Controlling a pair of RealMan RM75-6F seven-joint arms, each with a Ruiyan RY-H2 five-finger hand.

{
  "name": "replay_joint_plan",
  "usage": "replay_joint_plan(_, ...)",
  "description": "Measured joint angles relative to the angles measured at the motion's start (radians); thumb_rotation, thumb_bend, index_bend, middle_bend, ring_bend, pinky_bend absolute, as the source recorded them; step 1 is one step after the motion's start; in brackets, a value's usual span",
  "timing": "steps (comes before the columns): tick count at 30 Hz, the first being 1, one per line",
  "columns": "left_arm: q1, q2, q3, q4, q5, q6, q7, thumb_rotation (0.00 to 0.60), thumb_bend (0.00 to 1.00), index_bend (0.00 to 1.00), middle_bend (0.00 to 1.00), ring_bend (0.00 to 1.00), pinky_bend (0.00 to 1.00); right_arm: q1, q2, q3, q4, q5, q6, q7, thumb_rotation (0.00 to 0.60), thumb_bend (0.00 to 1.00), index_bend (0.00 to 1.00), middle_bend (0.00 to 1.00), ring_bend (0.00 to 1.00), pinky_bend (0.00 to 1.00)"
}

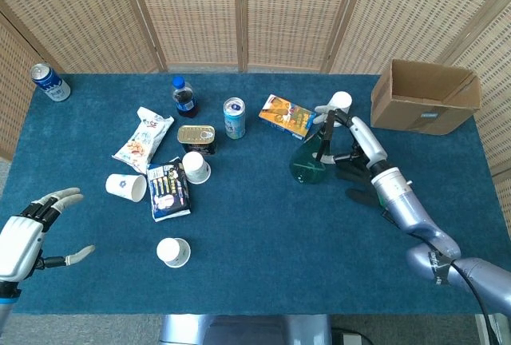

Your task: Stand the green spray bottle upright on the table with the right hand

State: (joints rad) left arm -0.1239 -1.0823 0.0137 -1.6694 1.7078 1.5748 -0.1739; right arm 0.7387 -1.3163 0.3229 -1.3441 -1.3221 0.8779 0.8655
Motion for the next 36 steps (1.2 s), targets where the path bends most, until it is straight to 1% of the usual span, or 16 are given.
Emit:
replay_joint_plan(9,-0.002,0.001,0.002,-0.007,0.005,-0.002,0.004,0.310,0.18,0.21,0.23,0.23,0.31,-0.035,0.023,-0.016,-0.002,-0.014,0.029,0.030,0.598,0.19,0.19,0.32,0.20,0.16)
replay_joint_plan(19,-0.014,-0.001,-0.005,-0.011,-0.005,-0.018,0.004,0.308,0.18,0.21,0.23,0.23,0.31,-0.118,0.103,-0.063,-0.019,-0.039,0.075,0.061,0.600,0.19,0.19,0.32,0.20,0.16)
replay_joint_plan(21,-0.015,-0.001,-0.008,-0.012,-0.012,-0.019,0.003,0.314,0.18,0.22,0.23,0.23,0.31,-0.137,0.127,-0.072,-0.022,-0.043,0.085,0.061,0.600,0.20,0.20,0.32,0.20,0.16)
replay_joint_plan(25,-0.010,0.000,-0.014,-0.014,-0.038,-0.021,0.010,0.321,0.18,0.23,0.24,0.23,0.31,-0.181,0.176,-0.090,-0.025,-0.044,0.109,0.054,0.600,0.22,0.28,0.32,0.20,0.16)
replay_joint_plan(27,-0.007,0.004,-0.013,-0.019,-0.054,-0.028,0.018,0.314,0.18,0.23,0.24,0.23,0.31,-0.200,0.192,-0.098,-0.021,-0.042,0.124,0.031,0.600,0.23,0.31,0.33,0.22,0.16)
replay_joint_plan(31,0.001,0.021,-0.010,-0.035,-0.088,-0.045,0.034,0.314,0.18,0.24,0.24,0.24,0.31,-0.234,0.209,-0.110,-0.008,-0.032,0.161,-0.047,0.600,0.24,0.37,0.36,0.27,0.20)
replay_joint_plan(36,0.019,0.039,-0.010,-0.048,-0.114,-0.041,0.035,0.317,0.18,0.26,0.25,0.24,0.27,-0.277,0.222,-0.127,0.018,-0.023,0.218,-0.197,0.600,0.24,0.42,0.38,0.28,0.20)
